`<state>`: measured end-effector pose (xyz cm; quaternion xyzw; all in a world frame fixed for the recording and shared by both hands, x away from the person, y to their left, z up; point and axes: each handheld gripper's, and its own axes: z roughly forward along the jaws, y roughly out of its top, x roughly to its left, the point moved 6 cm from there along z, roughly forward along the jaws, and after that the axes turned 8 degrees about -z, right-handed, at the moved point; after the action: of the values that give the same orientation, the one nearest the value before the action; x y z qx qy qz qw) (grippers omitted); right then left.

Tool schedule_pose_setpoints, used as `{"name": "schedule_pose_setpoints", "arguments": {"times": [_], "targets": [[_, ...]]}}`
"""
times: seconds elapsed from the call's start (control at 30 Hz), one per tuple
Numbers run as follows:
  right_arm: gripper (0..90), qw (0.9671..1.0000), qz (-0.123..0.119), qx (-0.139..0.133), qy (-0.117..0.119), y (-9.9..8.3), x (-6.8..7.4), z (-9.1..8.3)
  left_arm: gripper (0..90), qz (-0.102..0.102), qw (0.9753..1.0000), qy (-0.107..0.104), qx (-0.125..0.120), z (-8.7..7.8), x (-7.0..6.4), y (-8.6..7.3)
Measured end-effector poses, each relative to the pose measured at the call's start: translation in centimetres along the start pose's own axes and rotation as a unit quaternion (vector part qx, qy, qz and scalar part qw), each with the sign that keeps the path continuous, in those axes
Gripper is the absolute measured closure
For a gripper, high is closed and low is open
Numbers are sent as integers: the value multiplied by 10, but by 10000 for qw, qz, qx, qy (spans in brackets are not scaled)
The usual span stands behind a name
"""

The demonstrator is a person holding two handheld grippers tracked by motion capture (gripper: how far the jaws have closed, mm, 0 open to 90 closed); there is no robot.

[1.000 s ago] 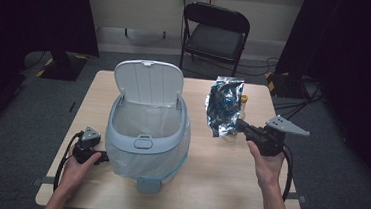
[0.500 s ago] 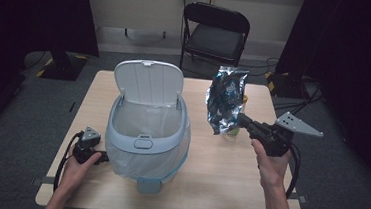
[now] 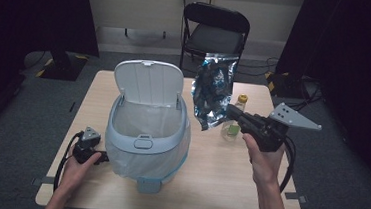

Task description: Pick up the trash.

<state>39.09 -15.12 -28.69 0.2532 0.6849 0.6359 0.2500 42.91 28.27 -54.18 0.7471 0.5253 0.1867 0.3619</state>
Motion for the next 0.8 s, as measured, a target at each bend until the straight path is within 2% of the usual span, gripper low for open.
{"name": "schedule_pose_setpoints", "arguments": {"times": [0.03,0.3,0.57,0.8], "targets": [[900,9999,-97,-27,98,8,6,8,191,-3,10000,2,-6,0,0,0],[900,9989,-241,-134,372,30,23,27,190,-29,10000,32,-5,0,0,0],[900,9970,-332,-177,678,42,40,50,190,-31,10000,35,-3,0,0,0],[900,9951,-409,-102,889,45,54,72,190,-32,10000,35,-6,0,0,0]]}}
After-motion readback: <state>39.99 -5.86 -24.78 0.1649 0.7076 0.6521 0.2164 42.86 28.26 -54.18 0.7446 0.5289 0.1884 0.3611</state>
